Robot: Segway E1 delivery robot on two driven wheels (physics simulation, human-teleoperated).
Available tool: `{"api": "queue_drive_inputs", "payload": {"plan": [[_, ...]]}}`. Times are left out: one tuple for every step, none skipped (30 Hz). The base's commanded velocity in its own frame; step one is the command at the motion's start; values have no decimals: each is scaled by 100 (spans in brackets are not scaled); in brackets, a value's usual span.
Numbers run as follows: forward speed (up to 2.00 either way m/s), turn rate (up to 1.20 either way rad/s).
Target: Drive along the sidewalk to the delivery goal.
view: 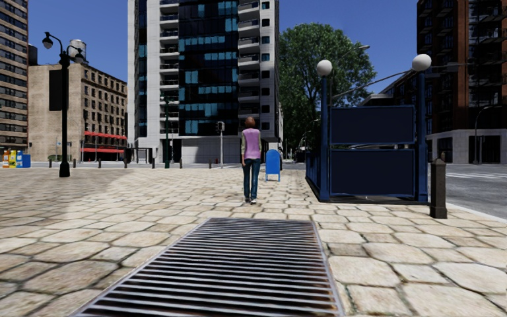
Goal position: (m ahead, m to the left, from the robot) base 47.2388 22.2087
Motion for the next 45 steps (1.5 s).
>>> {"api": "queue_drive_inputs", "payload": {"plan": [[195, 0], [195, 0], [195, 0], [195, 0], [195, 0], [195, 0], [195, 9], [195, 19], [195, 32], [195, 32], [195, 49], [195, 69], [195, 80], [195, 83], [195, 83], [195, 84], [195, 84], [195, 84], [195, 84], [195, 84], [195, 83], [195, 77], [195, 68], [195, 53], [195, 36], [195, 36], [195, 22], [195, 7], [195, 0], [195, 0], [195, 0], [195, 0], [195, 0], [195, 0], [195, 0], [195, 0], [195, 0], [195, 20], [195, 58], [195, 71], [195, 71], [195, 81], [195, 84], [195, 85], [195, 84]]}}
